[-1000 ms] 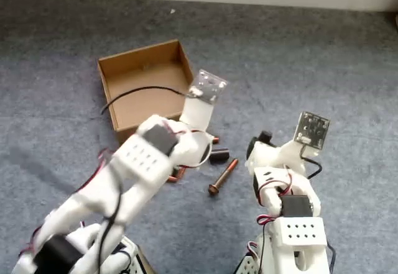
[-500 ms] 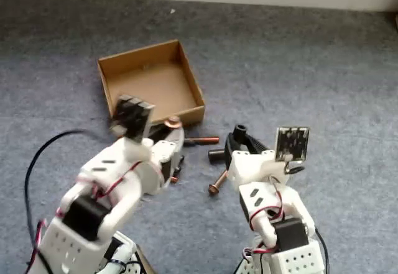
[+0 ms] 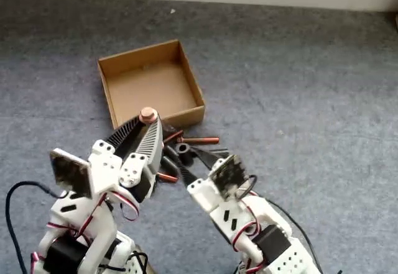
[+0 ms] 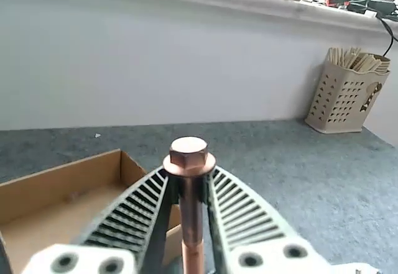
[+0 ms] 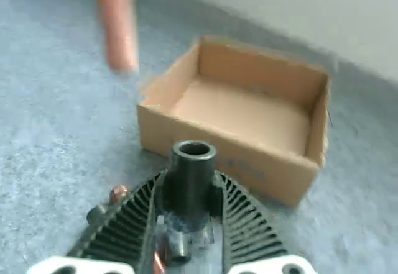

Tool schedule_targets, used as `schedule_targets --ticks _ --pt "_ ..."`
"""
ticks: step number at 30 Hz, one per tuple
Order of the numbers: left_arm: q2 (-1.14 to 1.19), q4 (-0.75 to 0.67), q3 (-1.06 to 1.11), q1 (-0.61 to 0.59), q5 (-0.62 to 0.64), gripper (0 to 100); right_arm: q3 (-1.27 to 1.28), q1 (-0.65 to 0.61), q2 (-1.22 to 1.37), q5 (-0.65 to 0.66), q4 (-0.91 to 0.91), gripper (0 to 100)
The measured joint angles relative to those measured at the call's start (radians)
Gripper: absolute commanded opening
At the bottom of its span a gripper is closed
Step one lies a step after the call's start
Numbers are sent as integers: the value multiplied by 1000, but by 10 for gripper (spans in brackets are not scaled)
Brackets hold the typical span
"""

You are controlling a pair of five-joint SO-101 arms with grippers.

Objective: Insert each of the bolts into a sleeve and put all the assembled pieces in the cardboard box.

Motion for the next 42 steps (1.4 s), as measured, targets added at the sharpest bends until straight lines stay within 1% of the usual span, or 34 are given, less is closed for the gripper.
schedule_targets --ticks 4,8,10,14,16,22,26,37,42 --pt "-2 0 0 -5 0 5 0 -35 2 60 -120 5" --pt "-2 0 0 2 0 5 0 -41 2 68 -172 5" --pt "-2 0 0 0 3 5 0 -41 2 71 -176 5" --pt "-2 0 0 -5 69 5 0 -51 2 71 -180 5" --pt "-2 0 0 -6 81 5 0 -64 2 71 -180 5" --pt "-2 0 0 -6 87 5 0 -86 2 71 -180 5" --pt "-2 -26 0 -5 91 5 0 -98 2 71 -181 5" --pt "-2 -29 2 2 91 5 0 -101 2 71 -181 5" --pt "-5 -31 55 72 86 5 0 -100 3 71 -180 5"
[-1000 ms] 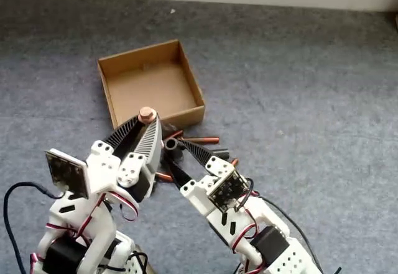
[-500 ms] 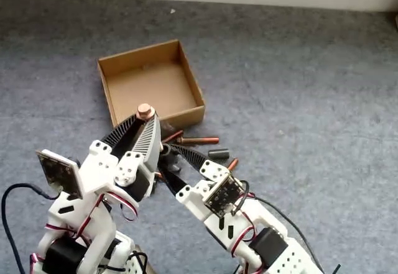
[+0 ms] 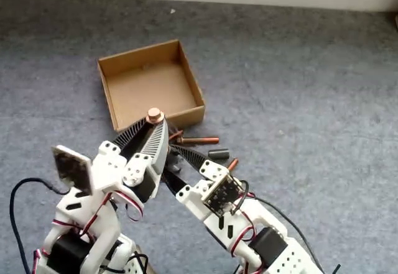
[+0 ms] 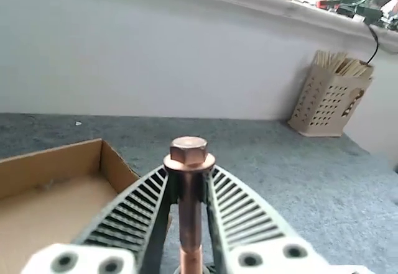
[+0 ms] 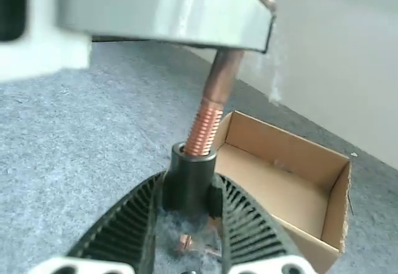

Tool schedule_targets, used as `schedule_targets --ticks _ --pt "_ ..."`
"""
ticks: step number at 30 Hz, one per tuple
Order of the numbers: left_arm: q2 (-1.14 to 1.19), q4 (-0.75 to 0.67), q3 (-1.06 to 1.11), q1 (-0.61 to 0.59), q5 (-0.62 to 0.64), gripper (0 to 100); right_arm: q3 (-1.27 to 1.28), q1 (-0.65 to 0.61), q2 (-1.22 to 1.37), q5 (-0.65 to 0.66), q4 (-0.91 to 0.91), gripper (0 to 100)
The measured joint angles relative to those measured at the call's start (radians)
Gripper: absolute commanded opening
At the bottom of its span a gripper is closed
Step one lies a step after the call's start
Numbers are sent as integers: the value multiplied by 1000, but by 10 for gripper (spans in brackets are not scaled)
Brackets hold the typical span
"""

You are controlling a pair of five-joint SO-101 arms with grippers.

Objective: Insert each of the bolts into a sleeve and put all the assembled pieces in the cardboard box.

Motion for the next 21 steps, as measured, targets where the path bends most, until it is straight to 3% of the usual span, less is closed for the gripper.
schedule_targets --ticks 9,15,21 --pt "-9 -14 37 35 -75 37 0 18 0 -8 2 5" --pt "5 117 49 51 -222 239 2 117 -2 -161 23 5" --pt "-8 264 48 44 -204 266 2 133 0 -173 58 5"
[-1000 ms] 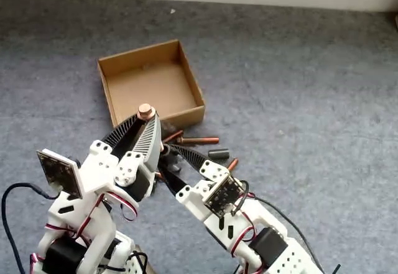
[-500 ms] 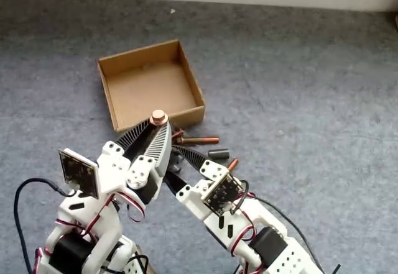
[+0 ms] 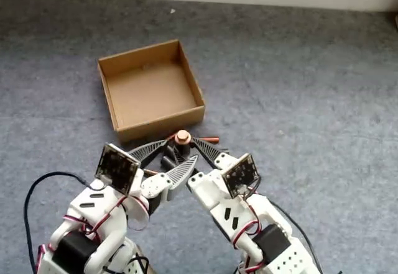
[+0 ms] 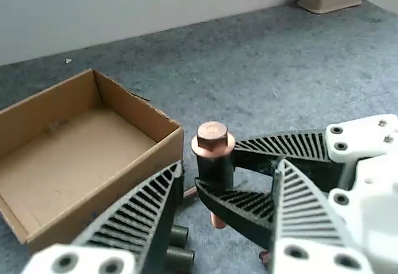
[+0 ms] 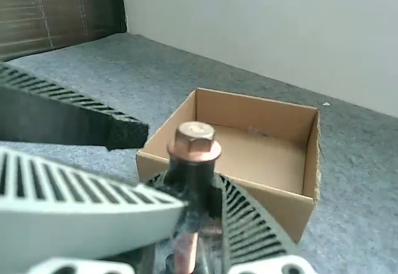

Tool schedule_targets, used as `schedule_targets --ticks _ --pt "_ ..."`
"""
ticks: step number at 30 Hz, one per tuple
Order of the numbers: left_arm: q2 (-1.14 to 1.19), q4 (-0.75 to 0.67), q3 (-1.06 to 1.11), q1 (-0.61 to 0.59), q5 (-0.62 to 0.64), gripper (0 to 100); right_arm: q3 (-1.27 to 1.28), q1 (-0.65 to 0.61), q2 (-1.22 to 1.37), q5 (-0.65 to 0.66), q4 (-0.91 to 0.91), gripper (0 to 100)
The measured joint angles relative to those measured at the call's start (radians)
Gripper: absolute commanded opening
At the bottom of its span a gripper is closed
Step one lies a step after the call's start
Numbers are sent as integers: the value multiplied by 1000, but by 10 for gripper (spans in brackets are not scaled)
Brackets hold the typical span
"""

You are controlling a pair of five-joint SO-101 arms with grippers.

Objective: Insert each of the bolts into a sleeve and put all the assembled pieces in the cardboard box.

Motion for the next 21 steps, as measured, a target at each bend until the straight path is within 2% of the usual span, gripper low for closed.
schedule_targets --ticks 4,8,11,14,17,21 --pt "-2 44 -23 -5 3 267 0 0 0 -3 2 5" --pt "2 121 -118 -72 -6 263 0 3 0 -3 61 5" --pt "-2 178 -184 -172 -32 263 0 28 0 -3 123 5" --pt "-2 227 -184 -301 -37 262 0 114 0 -14 149 5" --pt "0 233 -112 -434 -37 262 -2 201 0 -60 190 5" --pt "0 184 18 -565 -40 229 -17 213 0 -74 215 5"
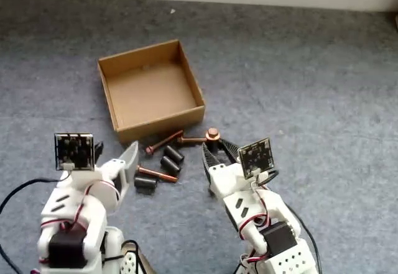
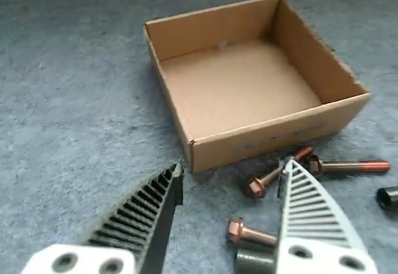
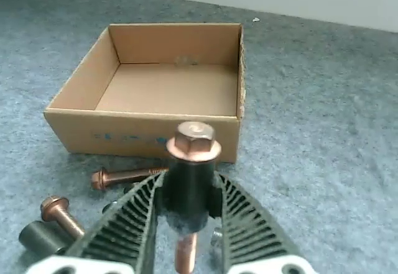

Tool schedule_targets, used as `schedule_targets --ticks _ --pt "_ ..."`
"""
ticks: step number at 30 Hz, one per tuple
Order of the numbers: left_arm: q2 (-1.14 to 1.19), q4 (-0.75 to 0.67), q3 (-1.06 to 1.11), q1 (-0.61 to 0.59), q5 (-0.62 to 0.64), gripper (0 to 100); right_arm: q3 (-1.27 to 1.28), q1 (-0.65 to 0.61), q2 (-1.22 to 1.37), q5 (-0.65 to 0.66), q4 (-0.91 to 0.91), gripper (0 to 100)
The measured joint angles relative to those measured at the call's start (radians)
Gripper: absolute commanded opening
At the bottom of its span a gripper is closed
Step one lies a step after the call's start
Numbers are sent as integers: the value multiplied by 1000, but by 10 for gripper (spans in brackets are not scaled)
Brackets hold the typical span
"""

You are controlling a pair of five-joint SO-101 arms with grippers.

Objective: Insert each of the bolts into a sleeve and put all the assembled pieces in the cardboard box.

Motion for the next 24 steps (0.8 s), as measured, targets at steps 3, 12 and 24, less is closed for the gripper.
schedule_targets --ticks 3,12,24 --pt "3 -68 107 -64 0 127 -52 3 51 0 0 5" --pt "5 -245 301 -98 0 39 -399 3 612 0 -172 5" --pt "5 -255 310 -101 2 38 -887 3 1508 -3 -578 5"
